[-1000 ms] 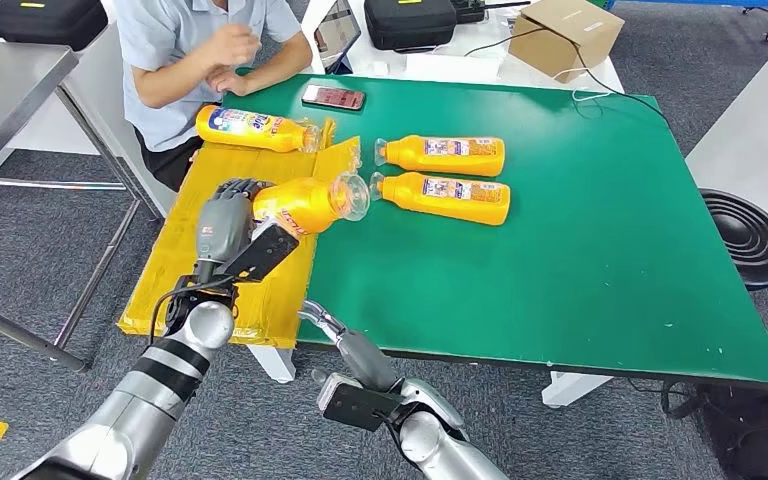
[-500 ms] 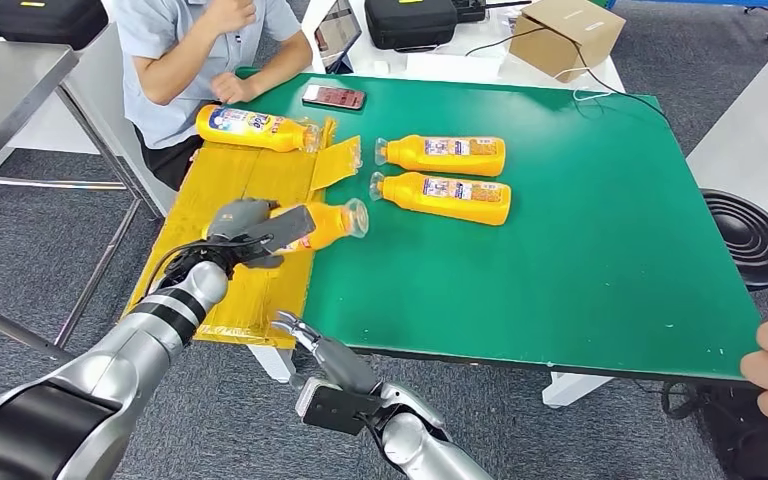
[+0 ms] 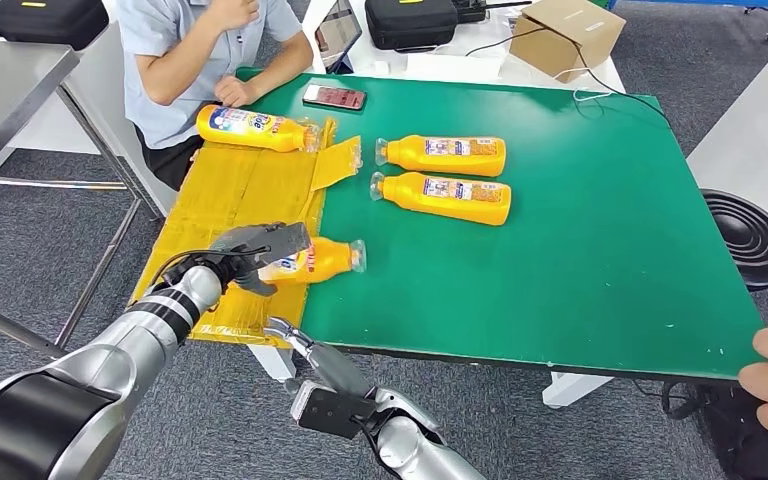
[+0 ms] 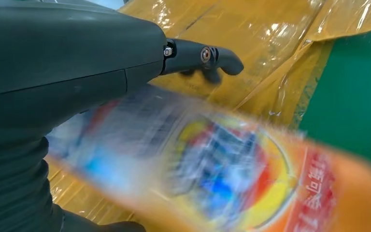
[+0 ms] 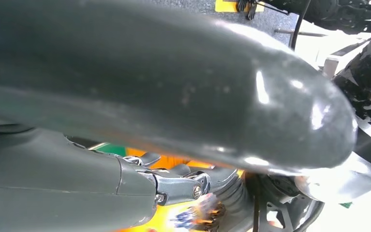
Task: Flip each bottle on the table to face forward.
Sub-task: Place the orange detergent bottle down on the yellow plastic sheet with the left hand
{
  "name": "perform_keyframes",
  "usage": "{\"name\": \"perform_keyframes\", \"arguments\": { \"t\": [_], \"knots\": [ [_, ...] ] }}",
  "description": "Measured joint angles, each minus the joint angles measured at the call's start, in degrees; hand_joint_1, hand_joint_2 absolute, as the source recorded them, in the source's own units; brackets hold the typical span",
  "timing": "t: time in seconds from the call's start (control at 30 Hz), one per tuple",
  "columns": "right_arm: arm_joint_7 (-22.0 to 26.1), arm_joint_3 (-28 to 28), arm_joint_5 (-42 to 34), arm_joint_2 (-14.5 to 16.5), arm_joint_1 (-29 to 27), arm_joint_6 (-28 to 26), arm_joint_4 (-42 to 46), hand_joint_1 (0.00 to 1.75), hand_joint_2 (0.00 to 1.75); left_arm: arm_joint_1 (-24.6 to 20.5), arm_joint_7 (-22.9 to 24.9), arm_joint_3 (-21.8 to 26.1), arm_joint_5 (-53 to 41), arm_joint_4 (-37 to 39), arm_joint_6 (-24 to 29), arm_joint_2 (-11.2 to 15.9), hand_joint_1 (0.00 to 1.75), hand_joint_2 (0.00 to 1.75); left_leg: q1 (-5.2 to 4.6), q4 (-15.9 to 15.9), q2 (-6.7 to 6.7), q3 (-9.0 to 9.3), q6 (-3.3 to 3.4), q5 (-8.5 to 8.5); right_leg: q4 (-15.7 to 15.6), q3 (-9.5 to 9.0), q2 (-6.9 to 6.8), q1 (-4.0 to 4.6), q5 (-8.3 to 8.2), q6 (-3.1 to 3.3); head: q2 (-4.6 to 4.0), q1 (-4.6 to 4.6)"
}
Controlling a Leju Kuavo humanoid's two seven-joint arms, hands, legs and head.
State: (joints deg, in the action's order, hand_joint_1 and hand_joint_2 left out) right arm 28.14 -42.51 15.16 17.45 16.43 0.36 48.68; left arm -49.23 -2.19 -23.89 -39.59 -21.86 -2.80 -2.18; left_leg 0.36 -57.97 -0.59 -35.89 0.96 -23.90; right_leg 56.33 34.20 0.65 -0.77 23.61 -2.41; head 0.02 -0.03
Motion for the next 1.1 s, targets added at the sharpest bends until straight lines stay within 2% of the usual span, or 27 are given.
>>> {"name": "perform_keyframes", "arguments": {
  "t": [0.4,0.53,0.63,0.73,0.9,1.1],
  "knots": [
    [-0.29,-0.05,-1.30,0.29,0.00,0.57,-1.01,0.00,0.00,0.03,-3.61,-0.02,0.02,0.58,-1.77,0.43,0.00,1.75,0.00,0.00,-0.01,0.00,0.00,0.00,0.01,-0.01,0.00,0.00,0.00,0.00,0.00,0.00],
    [-0.29,-0.07,-1.64,0.24,-0.02,0.11,-1.18,0.00,0.00,0.56,-8.63,1.23,4.60,-0.11,-0.97,0.62,0.00,1.75,0.00,0.00,-0.01,0.00,0.00,0.00,0.01,-0.01,0.00,0.00,0.00,0.00,0.00,0.01],
    [-0.32,-0.07,-1.94,-0.03,-0.08,-0.82,-1.19,0.00,0.00,2.62,-14.81,3.84,11.15,-3.61,-0.29,0.97,0.00,1.75,0.00,0.00,0.00,0.00,0.00,0.00,0.00,-0.01,0.00,0.00,0.00,0.00,0.00,0.02],
    [-0.33,-0.04,-1.96,-0.46,-0.24,-1.68,-1.21,0.00,0.00,6.28,-18.02,6.49,16.72,-10.40,1.94,1.26,0.00,1.75,-0.01,0.00,0.01,0.00,0.00,-0.01,-0.01,0.01,0.00,0.00,0.00,0.00,0.00,0.02],
    [-0.33,-0.02,-1.94,-0.87,-0.52,-2.02,-1.21,0.00,0.00,11.19,-18.05,8.60,19.43,-19.97,3.27,1.49,0.00,1.75,-0.01,0.00,0.00,0.00,0.00,-0.01,-0.02,0.01,0.00,0.00,0.01,0.01,0.00,0.01],
    [-0.33,-0.01,-1.85,-1.02,-0.72,-2.34,-1.21,0.00,0.00,13.84,-19.13,9.72,22.17,-25.59,3.50,1.68,0.00,1.75,0.00,0.00,0.00,0.01,0.00,0.00,-0.01,0.00,0.00,0.00,0.00,0.01,0.00,0.00]
  ]
}}
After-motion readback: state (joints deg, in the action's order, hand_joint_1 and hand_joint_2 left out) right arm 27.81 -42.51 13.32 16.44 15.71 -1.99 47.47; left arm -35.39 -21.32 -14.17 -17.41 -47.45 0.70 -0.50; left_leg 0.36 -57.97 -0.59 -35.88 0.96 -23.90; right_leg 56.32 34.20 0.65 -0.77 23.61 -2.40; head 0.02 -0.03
